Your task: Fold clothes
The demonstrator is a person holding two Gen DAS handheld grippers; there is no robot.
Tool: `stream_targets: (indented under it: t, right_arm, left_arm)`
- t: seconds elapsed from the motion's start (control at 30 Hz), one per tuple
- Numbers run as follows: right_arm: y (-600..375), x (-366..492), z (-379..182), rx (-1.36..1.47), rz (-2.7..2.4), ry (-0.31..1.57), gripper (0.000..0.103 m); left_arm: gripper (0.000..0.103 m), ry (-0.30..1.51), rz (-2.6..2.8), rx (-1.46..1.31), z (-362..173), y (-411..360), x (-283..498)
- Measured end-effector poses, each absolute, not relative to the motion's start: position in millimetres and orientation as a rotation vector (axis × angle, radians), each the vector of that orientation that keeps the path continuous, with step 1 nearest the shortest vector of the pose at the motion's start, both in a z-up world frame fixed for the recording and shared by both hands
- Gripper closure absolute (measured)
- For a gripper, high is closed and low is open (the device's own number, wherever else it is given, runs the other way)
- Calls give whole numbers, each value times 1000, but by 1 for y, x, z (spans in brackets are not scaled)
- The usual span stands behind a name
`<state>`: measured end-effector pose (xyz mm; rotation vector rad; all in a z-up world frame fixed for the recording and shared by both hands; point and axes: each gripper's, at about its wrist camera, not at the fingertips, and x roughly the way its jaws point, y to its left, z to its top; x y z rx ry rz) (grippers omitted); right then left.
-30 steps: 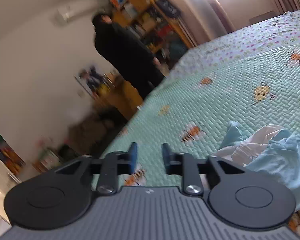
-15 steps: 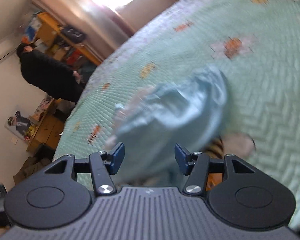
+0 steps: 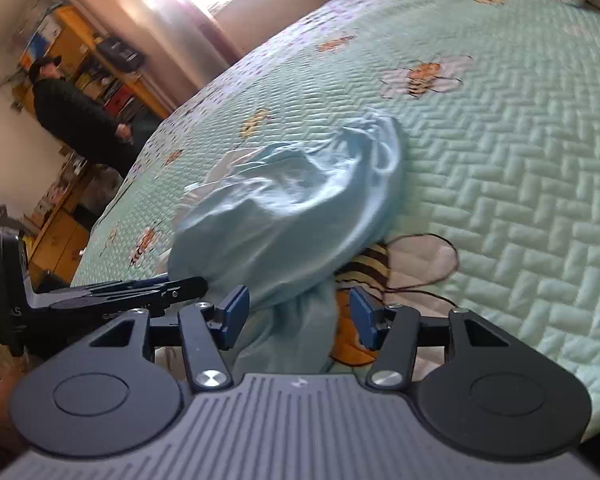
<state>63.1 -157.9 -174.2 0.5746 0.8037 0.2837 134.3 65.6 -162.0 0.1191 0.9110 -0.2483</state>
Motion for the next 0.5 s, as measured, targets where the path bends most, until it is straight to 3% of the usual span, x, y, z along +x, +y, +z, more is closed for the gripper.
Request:
stream_targets:
  t: [0.23,0.5]
  right_arm:
    - [-164,65,-184,594,251,812,46]
    - [-157,65,-183,571,247,813,46]
  left_arm:
    - [92,888,-212,182,-157,59,127]
    - [99,839,-163,167,-136,68,119]
